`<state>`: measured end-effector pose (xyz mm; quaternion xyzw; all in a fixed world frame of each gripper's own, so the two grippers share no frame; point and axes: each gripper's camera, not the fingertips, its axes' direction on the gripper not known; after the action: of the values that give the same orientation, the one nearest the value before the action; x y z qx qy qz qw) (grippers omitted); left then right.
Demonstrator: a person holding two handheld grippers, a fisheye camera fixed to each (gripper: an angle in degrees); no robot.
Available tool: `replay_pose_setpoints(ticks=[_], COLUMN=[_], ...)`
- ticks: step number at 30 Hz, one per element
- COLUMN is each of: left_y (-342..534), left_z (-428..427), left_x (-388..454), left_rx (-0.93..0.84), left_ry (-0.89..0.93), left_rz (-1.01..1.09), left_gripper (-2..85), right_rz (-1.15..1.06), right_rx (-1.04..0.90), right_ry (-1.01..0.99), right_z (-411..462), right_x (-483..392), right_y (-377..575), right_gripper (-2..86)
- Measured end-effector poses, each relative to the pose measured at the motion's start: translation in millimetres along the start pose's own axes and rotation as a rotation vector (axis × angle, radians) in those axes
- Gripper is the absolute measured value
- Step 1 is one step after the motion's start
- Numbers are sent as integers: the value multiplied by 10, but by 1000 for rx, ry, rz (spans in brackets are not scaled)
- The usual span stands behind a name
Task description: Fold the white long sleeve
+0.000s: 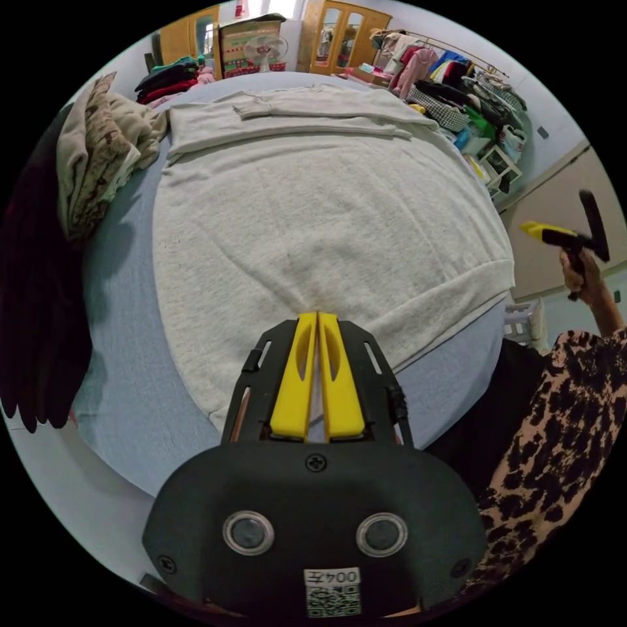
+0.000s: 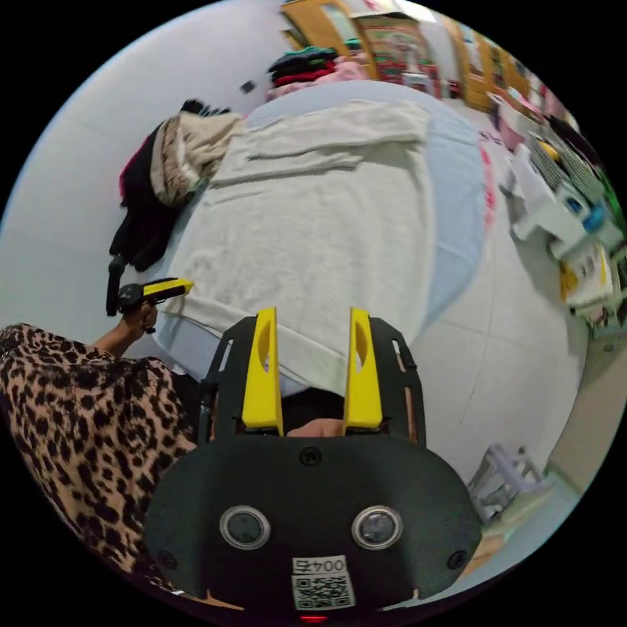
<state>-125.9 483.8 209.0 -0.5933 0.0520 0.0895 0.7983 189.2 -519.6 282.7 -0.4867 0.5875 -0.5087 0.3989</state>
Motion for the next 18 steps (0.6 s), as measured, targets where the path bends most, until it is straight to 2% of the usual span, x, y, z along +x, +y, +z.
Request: replay_pose_setpoints(ticks=[2,7,10,18], left_y=[3,0,-10,-14], left_z=[4,15,26,65], left_x=[59,49,-24,-180], left_rx=[-6,-22,-39,-82], left_ry=[-27,-20,17,96], left_rz=[7,-33,-70,-139], left_gripper=[3,2,2,2], right_rz=[-105,-202,-232,-207], right_rx=[-101,-362,-443,-565], right_ry=[35,110,258,369], right_z=[611,1862,2298,3167], right_x=[-499,-992,-1163,-1411], right_y=[-478,-958,-1003,-892], right_gripper=[165,155,120,110])
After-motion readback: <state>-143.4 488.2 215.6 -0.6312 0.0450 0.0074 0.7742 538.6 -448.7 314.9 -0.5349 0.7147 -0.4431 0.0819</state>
